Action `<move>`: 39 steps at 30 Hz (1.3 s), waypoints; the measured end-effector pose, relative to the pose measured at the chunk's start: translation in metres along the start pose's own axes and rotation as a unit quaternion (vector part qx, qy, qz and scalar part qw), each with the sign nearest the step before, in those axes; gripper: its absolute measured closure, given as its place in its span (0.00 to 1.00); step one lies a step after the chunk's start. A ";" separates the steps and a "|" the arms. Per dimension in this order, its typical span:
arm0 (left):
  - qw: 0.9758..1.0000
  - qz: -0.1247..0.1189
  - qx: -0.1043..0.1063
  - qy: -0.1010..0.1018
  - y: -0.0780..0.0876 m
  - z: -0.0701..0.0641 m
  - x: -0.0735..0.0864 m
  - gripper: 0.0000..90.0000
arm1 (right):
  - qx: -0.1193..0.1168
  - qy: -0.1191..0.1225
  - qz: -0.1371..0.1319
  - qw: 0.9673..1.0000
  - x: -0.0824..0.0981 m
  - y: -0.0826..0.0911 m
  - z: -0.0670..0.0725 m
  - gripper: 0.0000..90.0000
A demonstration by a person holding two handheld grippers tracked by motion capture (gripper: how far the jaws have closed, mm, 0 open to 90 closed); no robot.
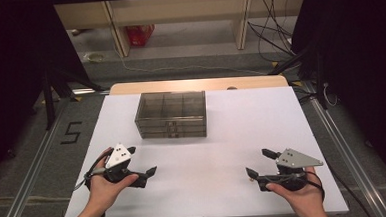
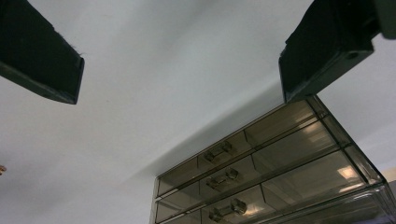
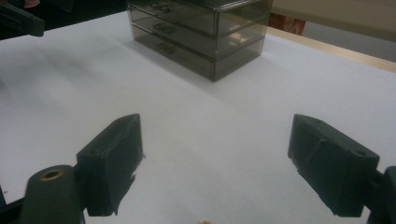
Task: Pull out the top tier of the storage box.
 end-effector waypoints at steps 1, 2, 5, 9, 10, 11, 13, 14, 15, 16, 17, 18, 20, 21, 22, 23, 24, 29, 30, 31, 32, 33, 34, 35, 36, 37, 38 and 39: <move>1.000 0.001 -0.002 -0.003 0.000 0.000 0.000 0.00 | 0.000 -0.001 -0.001 1.000 0.000 -0.001 -0.001 0.21; 1.000 0.002 -0.004 -0.006 0.001 0.001 0.001 0.00 | 0.002 -0.002 0.000 1.000 0.001 -0.001 -0.002 0.21; 1.000 0.004 -0.014 -0.018 0.001 0.001 0.001 0.00 | 0.003 -0.001 -0.001 1.000 0.000 -0.002 -0.002 0.21; 1.000 0.006 -0.003 -0.023 0.001 -0.003 -0.002 0.00 | 0.004 0.002 0.004 1.000 0.001 -0.001 -0.001 0.21; 1.000 0.005 0.001 -0.023 0.000 -0.003 -0.003 0.00 | 0.004 0.003 0.004 1.000 0.001 -0.001 -0.001 0.21; 1.000 0.006 0.001 -0.026 0.000 -0.003 -0.005 0.00 | 0.006 0.003 0.006 1.000 0.002 -0.001 -0.001 0.21; 0.999 0.009 -0.001 -0.032 -0.001 -0.002 -0.006 0.00 | 0.008 0.005 0.010 1.000 0.003 0.000 -0.001 0.21; 0.999 0.012 -0.006 -0.042 -0.001 0.000 -0.007 0.00 | 0.010 0.001 0.008 1.000 0.000 0.000 -0.001 0.21; 0.999 0.012 -0.011 -0.045 -0.001 0.001 -0.008 0.00 | 0.010 0.001 0.008 1.000 0.000 0.000 -0.001 0.21; 0.999 0.011 -0.016 -0.049 -0.002 0.002 -0.010 0.00 | 0.011 0.003 0.007 1.000 0.000 -0.001 -0.001 0.21; 0.998 0.012 -0.022 -0.056 -0.002 0.003 -0.012 0.00 | 0.010 0.003 0.009 1.000 -0.001 -0.001 0.000 0.21; 0.997 0.011 -0.031 -0.067 -0.003 0.004 -0.014 0.00 | 0.011 0.003 0.012 1.000 -0.001 -0.002 0.001 0.21; 0.995 0.015 -0.045 -0.084 -0.004 0.005 -0.018 0.01 | 0.008 0.005 0.011 1.000 -0.003 -0.005 0.003 0.21; 0.994 0.015 -0.050 -0.091 -0.005 0.004 -0.020 0.04 | 0.007 0.006 0.013 1.000 -0.004 -0.007 0.004 0.21; 0.993 0.015 -0.059 -0.105 -0.008 0.003 -0.025 0.09 | 0.002 0.009 0.015 1.000 -0.005 -0.010 0.005 0.21; 0.993 0.015 -0.059 -0.105 -0.008 0.003 -0.025 0.10 | 0.002 0.009 0.015 1.000 -0.005 -0.010 0.005 0.21; 0.991 0.016 -0.065 -0.117 -0.009 0.002 -0.027 0.10 | 0.001 0.008 0.015 1.000 -0.005 -0.011 0.006 0.21; 0.976 0.019 -0.112 -0.186 -0.022 0.000 -0.036 0.16 | 0.000 0.005 0.012 1.000 -0.004 -0.011 0.003 0.21; 0.973 0.021 -0.118 -0.199 -0.025 -0.001 -0.036 0.16 | 0.001 0.005 0.012 1.000 -0.003 -0.011 0.003 0.21; 0.970 0.022 -0.124 -0.208 -0.028 -0.002 -0.037 0.17 | 0.001 0.004 0.012 1.000 -0.003 -0.011 0.002 0.21; 0.968 0.022 -0.127 -0.217 -0.032 -0.003 -0.037 0.17 | 0.001 0.003 0.010 1.000 -0.003 -0.010 0.003 0.21; 0.966 0.023 -0.127 -0.222 -0.034 -0.003 -0.037 0.17 | 0.001 0.003 0.010 1.000 -0.003 -0.010 0.003 0.21; 0.964 0.024 -0.130 -0.229 -0.037 -0.004 -0.037 0.19 | 0.002 0.003 0.011 1.000 -0.003 -0.008 0.003 0.21; 0.963 0.024 -0.131 -0.233 -0.039 -0.004 -0.037 0.19 | 0.002 0.003 0.011 1.000 -0.003 -0.008 0.003 0.21; 0.961 0.025 -0.134 -0.241 -0.042 -0.005 -0.037 0.20 | 0.002 0.004 0.011 1.000 -0.003 -0.008 0.003 0.21; 0.960 0.023 -0.136 -0.244 -0.043 -0.005 -0.038 0.21 | 0.004 0.004 0.011 1.000 -0.002 -0.007 0.003 0.21; 0.957 0.023 -0.140 -0.254 -0.045 -0.004 -0.039 0.24 | 0.006 0.002 0.011 1.000 -0.001 -0.006 0.002 0.21; 0.953 0.023 -0.146 -0.263 -0.047 -0.004 -0.039 0.24 | 0.006 0.002 0.011 1.000 -0.001 -0.006 0.002 0.21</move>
Point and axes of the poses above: each handheld gripper's, and its own axes: y roughly backward along the jaws, x roughly out of its underside, z roughly to its left, the point moved 8 cm from there along -y, roughly forward along the jaws, and after that the axes turned 12 degrees about y, right-handed, at the moved point
